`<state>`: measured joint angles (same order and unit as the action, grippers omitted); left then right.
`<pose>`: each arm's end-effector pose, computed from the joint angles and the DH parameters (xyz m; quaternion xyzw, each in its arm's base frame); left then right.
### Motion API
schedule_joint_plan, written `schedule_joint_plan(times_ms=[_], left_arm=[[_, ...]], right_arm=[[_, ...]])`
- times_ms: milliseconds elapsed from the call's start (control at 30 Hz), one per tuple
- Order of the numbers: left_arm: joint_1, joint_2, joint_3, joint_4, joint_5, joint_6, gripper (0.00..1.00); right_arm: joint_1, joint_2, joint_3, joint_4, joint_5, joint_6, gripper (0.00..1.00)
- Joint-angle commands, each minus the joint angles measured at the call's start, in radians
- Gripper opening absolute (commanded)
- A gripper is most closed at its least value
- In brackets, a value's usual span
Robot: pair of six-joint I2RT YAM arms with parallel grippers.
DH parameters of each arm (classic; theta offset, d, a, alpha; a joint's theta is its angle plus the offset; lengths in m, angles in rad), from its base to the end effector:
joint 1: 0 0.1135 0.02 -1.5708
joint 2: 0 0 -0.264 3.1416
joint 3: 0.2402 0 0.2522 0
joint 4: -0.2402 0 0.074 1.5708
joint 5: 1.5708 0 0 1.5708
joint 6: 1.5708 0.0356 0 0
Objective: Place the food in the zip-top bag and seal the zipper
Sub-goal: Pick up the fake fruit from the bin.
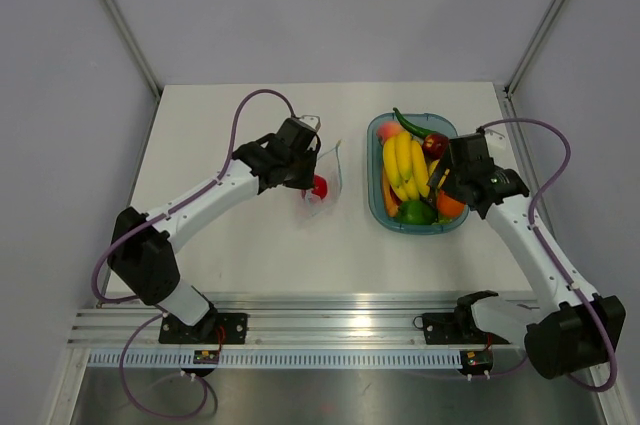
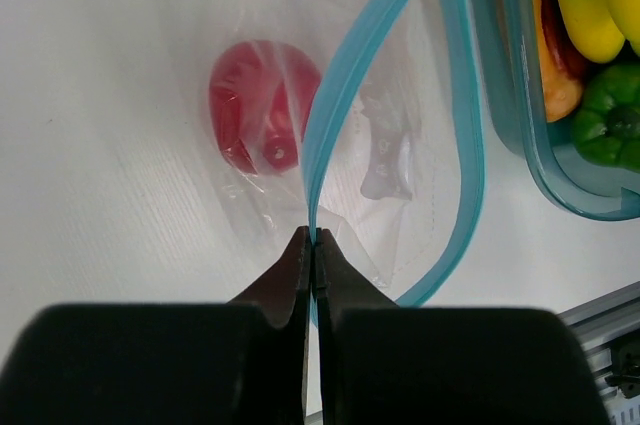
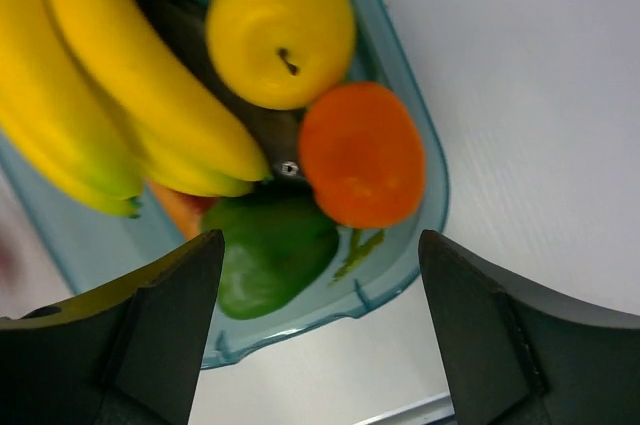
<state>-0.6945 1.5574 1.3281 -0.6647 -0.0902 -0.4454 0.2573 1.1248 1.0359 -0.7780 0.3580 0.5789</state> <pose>0.2611 -0.2133 0.2949 0.1022 0.9369 -0.1431 0.3022 0.2207 0.0452 0.3079 0.2085 0.9020 -0.0150 0.3779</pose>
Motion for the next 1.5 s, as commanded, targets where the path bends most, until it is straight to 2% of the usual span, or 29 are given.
schedule_joint_plan(times_ms=[0,233,633,733,867,900,967,1000,1100,1200,1233,1300,1333,1467], left_arm=[[-0.003,-0.033,0.025,0.010,-0.014,-0.006,0.00],[-0.003,-0.028,0.023,0.010,-0.013,-0.004,0.00],[-0.003,-0.013,0.031,0.010,-0.002,-0.003,0.00],[-0.003,-0.010,0.031,0.010,-0.002,-0.004,0.00],[-0.003,-0.005,0.031,0.011,0.004,-0.003,0.00],[-0.003,-0.003,0.033,0.011,0.006,-0.003,0.00],[-0.005,-0.003,0.034,0.014,0.012,-0.001,0.00],[-0.005,0.000,0.034,0.011,0.014,0.001,0.00],[-0.005,0.000,0.037,0.011,0.015,0.004,0.00],[-0.005,-0.002,0.037,0.010,0.010,0.005,0.00],[-0.005,-0.002,0.036,0.013,0.009,0.007,0.00],[-0.005,-0.002,0.034,0.014,0.009,0.004,0.00],[-0.005,-0.003,0.031,0.014,0.009,0.004,0.00],[-0.005,-0.007,0.023,0.013,0.000,0.007,0.00]], right_arm=[[-0.041,0.001,-0.040,-0.040,0.064,-0.031,0.87],[-0.081,0.073,-0.063,0.025,-0.014,-0.077,0.88],[-0.105,0.197,-0.048,0.111,-0.024,-0.120,0.88],[-0.110,0.207,-0.057,0.147,-0.039,-0.135,0.86],[-0.110,0.202,-0.060,0.157,-0.040,-0.142,0.74],[-0.109,0.195,-0.062,0.158,-0.040,-0.143,0.67],[-0.110,0.190,-0.062,0.158,-0.048,-0.145,0.59],[-0.109,0.185,-0.060,0.157,-0.048,-0.145,0.49],[-0.109,0.167,-0.054,0.146,-0.059,-0.145,0.37],[-0.110,0.150,-0.053,0.134,-0.071,-0.143,0.40],[-0.109,0.150,-0.054,0.134,-0.071,-0.143,0.44],[-0.109,0.156,-0.063,0.135,-0.076,-0.133,0.44],[-0.109,0.155,-0.066,0.138,-0.076,-0.128,0.38],[-0.109,0.096,-0.088,0.152,-0.137,-0.113,0.32]])
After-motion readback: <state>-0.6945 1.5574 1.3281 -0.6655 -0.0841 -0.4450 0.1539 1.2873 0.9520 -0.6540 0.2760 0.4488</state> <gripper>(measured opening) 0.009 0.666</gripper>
